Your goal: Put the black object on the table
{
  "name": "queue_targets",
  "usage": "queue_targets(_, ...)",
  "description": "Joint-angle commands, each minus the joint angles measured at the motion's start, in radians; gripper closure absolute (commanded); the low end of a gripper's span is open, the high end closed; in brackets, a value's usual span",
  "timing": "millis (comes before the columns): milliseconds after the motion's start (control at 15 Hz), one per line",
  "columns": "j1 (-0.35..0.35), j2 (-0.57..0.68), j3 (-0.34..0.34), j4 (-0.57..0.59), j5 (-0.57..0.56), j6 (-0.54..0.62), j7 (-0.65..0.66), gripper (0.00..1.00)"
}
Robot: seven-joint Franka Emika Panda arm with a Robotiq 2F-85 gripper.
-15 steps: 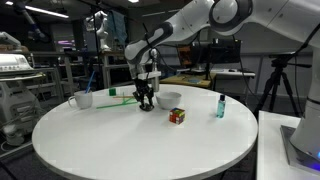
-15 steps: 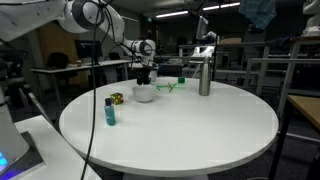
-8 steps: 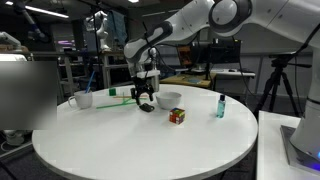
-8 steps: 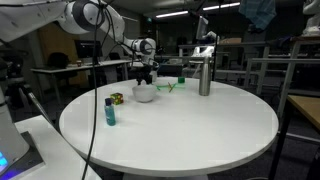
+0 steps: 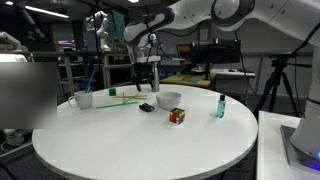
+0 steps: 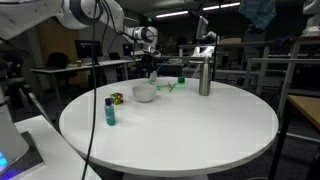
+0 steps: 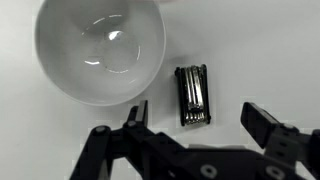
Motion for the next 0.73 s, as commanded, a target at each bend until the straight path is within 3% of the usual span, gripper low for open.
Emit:
queue_targets(0,-0.027,-0.092,0.002,0.008,0.033,-0.112,0.038,0.00)
queue_targets(200,-0.046,-0.169,0.003,-0.007,0.070,-0.177,0.096,0.00)
queue_targets(400,-0.055,-0.245,0.005,-0.043,0.081,-0.158,0.085,0.00)
queue_targets(467,-0.044,-0.183,0.000,0.006,0.058,-0.149,0.071,0.00)
queue_targets(667,-0.046,-0.219,0.000,-0.005,0.061,-0.149,0.071,0.00)
